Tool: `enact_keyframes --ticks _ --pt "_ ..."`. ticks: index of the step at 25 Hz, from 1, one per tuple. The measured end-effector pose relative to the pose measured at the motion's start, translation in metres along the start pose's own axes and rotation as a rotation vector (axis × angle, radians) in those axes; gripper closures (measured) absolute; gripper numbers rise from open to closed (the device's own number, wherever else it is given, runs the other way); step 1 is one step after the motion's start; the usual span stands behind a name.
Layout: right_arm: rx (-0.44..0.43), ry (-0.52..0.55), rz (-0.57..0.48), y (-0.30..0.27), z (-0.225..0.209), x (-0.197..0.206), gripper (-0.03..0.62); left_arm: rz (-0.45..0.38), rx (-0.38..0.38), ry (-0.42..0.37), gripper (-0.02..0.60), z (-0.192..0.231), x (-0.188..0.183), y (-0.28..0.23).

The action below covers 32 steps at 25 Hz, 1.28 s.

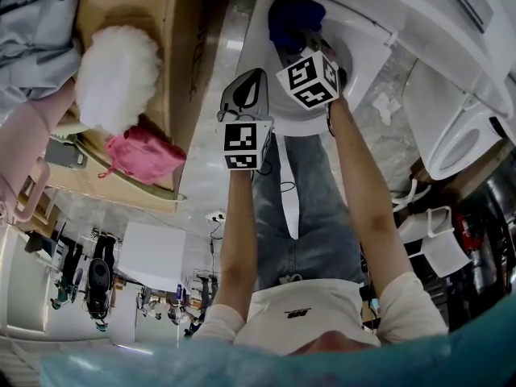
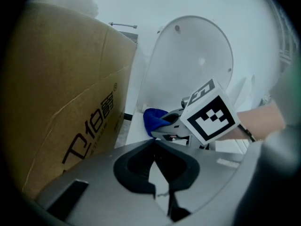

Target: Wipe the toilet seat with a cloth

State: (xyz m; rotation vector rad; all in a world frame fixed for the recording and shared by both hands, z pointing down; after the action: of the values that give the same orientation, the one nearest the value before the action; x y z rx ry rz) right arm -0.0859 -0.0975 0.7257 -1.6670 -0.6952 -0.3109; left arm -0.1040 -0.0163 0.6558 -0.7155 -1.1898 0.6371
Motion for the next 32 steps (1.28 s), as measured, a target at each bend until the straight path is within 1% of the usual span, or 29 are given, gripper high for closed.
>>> enact_keyframes --ticks 8,15,23,28,32 --pt "0.063 -0.051 -0.006 0.019 -0.025 0.015 0.574 -0.005 0.018 -0.027 0.572 -0.020 -0.006 -0.005" --pt "0.096 -0.101 -0.024 0.037 -0.041 0.032 0.574 -0.003 0.040 -0.048 0.572 -0.041 -0.009 -0.010" --pt "0.146 -0.166 -0.020 0.061 -0.055 0.061 0.574 0.007 0.071 -0.080 0.572 -0.065 -0.008 -0.013" --pt "0.177 -0.199 -0.027 0.078 -0.062 0.081 0.574 0.017 0.100 -0.108 0.572 -0.086 -0.006 -0.016" --pt "0.203 -0.240 -0.037 0.091 -0.067 0.097 0.574 0.015 0.127 -0.152 0.572 -0.103 -0.005 -0.017"
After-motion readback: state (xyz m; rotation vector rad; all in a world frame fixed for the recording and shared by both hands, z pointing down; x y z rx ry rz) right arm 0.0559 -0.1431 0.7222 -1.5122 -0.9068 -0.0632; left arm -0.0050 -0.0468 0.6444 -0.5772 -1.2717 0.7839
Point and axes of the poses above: the fingertips, and each gripper's own axes: y backward along the fingers, z to its left, x out of its underside, the point moved 2 cm from there along y, backward along the fingers, and after that the axes turned 9 degrees about -x, right-handed, at the moved point
